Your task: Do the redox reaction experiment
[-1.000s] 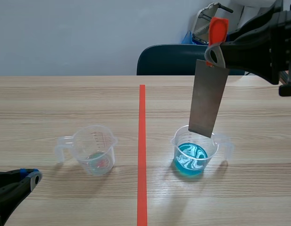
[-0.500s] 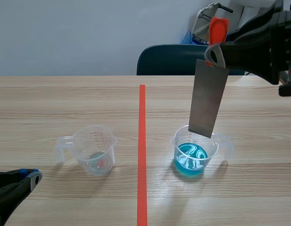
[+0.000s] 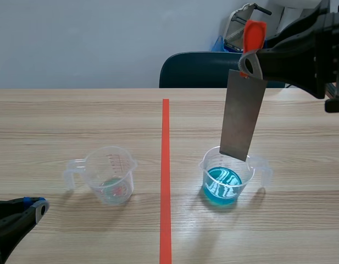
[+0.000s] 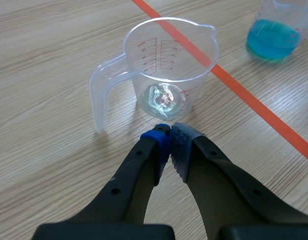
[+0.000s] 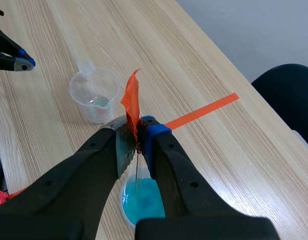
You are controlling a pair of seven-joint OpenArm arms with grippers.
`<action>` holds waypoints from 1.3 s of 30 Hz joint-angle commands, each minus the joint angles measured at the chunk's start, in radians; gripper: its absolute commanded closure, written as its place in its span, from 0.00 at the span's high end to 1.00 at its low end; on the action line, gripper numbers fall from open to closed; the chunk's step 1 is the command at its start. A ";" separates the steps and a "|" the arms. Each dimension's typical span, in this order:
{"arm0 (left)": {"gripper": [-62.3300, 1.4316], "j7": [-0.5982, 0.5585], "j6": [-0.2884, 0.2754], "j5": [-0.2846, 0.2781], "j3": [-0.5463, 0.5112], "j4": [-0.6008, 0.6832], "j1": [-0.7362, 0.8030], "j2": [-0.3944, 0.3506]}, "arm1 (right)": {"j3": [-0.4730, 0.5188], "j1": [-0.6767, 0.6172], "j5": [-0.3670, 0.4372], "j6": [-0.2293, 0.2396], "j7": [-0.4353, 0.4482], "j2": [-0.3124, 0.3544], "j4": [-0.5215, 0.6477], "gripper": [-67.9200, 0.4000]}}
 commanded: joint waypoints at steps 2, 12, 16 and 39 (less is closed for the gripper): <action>0.09 -0.015 -0.002 0.001 -0.008 0.013 -0.005 0.005 | 0.010 0.012 0.014 0.008 0.014 0.008 0.009 0.01; 0.43 -0.015 0.040 0.000 -0.008 0.013 -0.006 0.005 | 0.010 0.012 0.014 0.008 0.014 0.008 0.009 0.01; 0.81 -0.015 0.050 0.000 -0.008 0.013 -0.006 0.005 | 0.010 0.012 0.014 0.008 0.014 0.008 0.009 0.01; 0.89 -0.015 0.093 0.000 -0.008 0.013 -0.008 0.005 | 0.010 0.012 0.015 0.008 0.014 0.008 0.009 0.01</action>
